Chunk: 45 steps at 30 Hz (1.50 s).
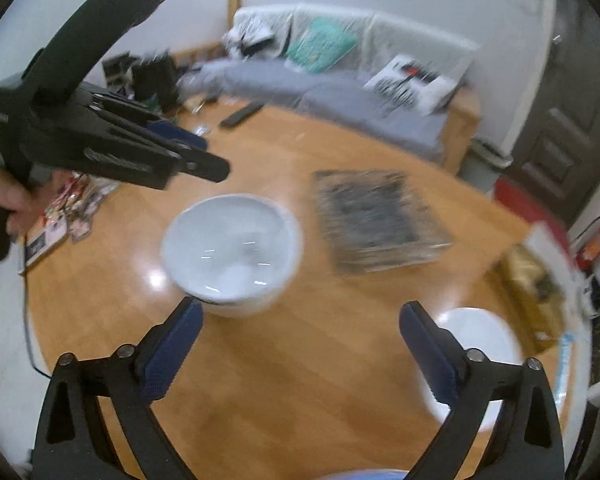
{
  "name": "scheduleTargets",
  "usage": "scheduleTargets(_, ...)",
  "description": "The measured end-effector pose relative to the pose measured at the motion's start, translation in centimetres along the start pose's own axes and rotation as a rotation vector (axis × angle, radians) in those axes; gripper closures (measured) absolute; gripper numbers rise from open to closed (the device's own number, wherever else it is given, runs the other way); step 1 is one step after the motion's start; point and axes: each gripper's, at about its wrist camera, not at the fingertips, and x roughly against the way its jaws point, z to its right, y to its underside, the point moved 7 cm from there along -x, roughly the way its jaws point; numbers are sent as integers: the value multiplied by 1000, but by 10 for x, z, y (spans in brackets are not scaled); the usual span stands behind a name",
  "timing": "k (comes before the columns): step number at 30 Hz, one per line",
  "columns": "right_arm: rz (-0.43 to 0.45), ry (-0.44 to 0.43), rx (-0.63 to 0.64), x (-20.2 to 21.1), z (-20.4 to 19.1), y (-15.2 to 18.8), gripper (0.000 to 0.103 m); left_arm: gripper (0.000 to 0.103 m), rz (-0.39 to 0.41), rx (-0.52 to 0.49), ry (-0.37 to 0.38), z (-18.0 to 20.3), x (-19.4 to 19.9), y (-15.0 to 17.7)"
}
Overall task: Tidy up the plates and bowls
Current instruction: 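Grasp the rim of another white bowl with the left tool, then carry the white bowl with the left tool toward the other white bowl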
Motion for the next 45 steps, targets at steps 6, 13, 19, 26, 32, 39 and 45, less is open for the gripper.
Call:
scheduleTargets(6,-20,59,-63,34,65,47,1,57,34,0,113,66,1,-27)
scheduleTargets(13,-54,77,-84,36,116,93,1,57,-22,-45,171,146,-44,-38)
scheduleTargets(19,-91,4,-87,8,142,109,2,69,-95,-51,179,180,-96,-31)
scheduleTargets(26,-103,-65,-88,-23,153,111,3,89,-132,-11,200,188,-130,-29)
scheduleTargets(32,-110,-102,-84,-37,150,111,3,94,-156,-12,202,194,-145,-28)
scheduleTargets(39,-108,-117,-73,-41,151,107,3,96,-142,-29,198,196,-148,-27)
scheduleTargets(45,-124,-126,-63,-50,149,105,6,96,-126,-49,188,198,-151,-28)
